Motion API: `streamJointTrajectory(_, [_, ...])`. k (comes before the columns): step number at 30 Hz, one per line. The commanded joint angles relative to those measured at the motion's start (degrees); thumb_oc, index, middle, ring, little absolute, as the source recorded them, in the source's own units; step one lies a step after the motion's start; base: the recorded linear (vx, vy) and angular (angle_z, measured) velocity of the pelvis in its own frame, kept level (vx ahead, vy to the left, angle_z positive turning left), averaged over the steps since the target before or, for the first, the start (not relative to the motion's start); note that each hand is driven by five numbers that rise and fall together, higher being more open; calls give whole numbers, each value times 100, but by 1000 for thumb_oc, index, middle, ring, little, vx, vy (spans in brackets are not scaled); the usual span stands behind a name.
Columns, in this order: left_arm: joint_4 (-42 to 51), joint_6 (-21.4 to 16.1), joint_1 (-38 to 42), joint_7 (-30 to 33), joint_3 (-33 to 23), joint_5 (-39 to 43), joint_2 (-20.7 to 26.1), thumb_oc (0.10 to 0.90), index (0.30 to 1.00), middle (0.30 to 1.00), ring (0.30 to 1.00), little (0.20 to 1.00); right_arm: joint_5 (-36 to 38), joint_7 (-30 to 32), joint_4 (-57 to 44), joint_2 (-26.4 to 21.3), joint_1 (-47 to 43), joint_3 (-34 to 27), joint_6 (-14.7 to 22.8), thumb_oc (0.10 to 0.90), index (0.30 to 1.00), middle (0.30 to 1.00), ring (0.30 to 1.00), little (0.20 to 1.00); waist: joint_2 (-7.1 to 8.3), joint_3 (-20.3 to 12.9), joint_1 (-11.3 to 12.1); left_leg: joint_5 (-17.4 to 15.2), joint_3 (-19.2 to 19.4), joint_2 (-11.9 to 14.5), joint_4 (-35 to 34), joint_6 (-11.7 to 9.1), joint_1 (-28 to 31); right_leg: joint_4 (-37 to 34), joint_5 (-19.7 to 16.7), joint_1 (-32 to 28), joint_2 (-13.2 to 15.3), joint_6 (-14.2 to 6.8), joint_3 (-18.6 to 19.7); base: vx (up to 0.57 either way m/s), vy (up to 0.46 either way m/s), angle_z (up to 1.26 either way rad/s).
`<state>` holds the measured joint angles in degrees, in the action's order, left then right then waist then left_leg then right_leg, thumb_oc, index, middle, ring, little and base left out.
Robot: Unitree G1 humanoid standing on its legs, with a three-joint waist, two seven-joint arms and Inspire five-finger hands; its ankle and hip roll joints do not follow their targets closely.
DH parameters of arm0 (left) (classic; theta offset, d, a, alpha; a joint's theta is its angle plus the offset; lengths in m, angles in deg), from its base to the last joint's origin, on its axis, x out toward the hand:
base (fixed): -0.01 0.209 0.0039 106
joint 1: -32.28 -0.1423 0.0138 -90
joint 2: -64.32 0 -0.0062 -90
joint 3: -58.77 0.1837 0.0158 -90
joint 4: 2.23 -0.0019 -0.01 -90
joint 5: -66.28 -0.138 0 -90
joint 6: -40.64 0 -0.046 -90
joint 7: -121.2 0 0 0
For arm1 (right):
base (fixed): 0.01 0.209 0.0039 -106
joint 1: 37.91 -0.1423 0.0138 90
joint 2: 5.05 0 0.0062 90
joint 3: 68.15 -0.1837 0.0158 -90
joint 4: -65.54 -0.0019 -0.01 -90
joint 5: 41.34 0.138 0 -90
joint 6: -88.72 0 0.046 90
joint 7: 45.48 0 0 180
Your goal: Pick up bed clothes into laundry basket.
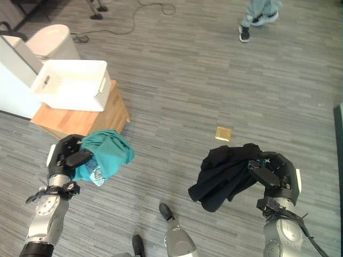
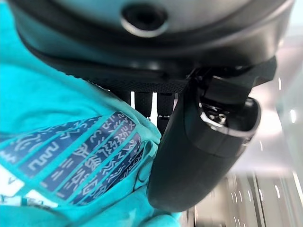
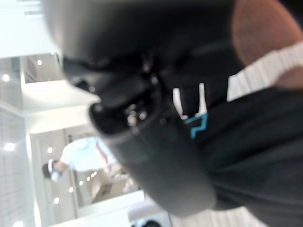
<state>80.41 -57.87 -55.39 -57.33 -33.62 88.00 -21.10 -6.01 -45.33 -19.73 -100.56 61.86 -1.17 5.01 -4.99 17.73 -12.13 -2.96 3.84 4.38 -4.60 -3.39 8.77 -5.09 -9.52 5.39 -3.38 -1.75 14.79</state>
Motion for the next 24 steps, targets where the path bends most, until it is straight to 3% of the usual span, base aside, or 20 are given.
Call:
streamJointTrajectory(1, [512, -622, 200, -7, -104, -78, 916, 400, 300, 300, 300, 300, 313, -35, -403, 30, 30, -236, 792, 400, 300, 300, 300, 300, 478, -980, 69, 184, 67, -4, 351, -85, -764, 1093, 1728, -421, 577, -387, -471, 0, 0, -8])
streamJointTrajectory(2, [512, -622, 200, -7, -104, -78, 916, 400, 300, 300, 300, 300, 313, -35, -403, 30, 30, -236, 792, 400, 300, 300, 300, 300, 478, -980, 69, 184, 67, -4, 351, -85, -764, 1093, 1728, -421, 577, -387, -471, -30, 101, -4])
streamJointTrajectory(3, [589, -714, 46, 361, -575, 21, 889, 400, 300, 300, 300, 300, 26, 58, -541, -451, -436, -269, 793, 400, 300, 300, 300, 300, 607, -1070, 363, 163, 33, -47, 375, -40, -743, 1078, 1671, -490, 665, -428, -558, 1, 124, 2])
streamJointTrajectory(4, [682, -732, -46, 516, -804, 57, 808, 400, 300, 300, 300, 300, -64, 79, -558, -674, -627, -190, 779, 400, 300, 300, 300, 300, 658, -1108, 472, 117, -6, -65, 355, -15, -716, 1044, 1685, -549, 699, -448, -600, -39, 129, -13])
streamJointTrajectory(11, [795, -824, -579, 852, -1320, 38, 510, 400, 300, 300, 300, 300, -385, -272, -887, -1053, -1025, 395, 536, 400, 300, 300, 300, 300, 860, -1143, 950, 153, -185, -137, 369, 56, -781, 993, 1633, -637, 774, -459, -755, -17, 21, -4])
streamJointTrajectory(17, [815, -735, -1162, 832, -1404, -26, 52, 400, 300, 300, 300, 300, -706, -612, -1079, -1091, -991, 835, 301, 400, 300, 300, 300, 300, 955, -1148, 1213, 128, -328, -222, 394, 124, -808, 1009, 1674, -700, 860, -464, -839, 24, 21, 20])
streamJointTrajectory(24, [888, -702, -1240, 691, -1253, -86, 71, 400, 300, 300, 300, 300, -688, -654, -1008, -980, -1003, 1100, 282, 400, 300, 300, 300, 300, 962, -1190, 1296, 61, -404, -241, 380, 124, -771, 938, 1748, -805, 903, -463, -942, 20, 9, 13])
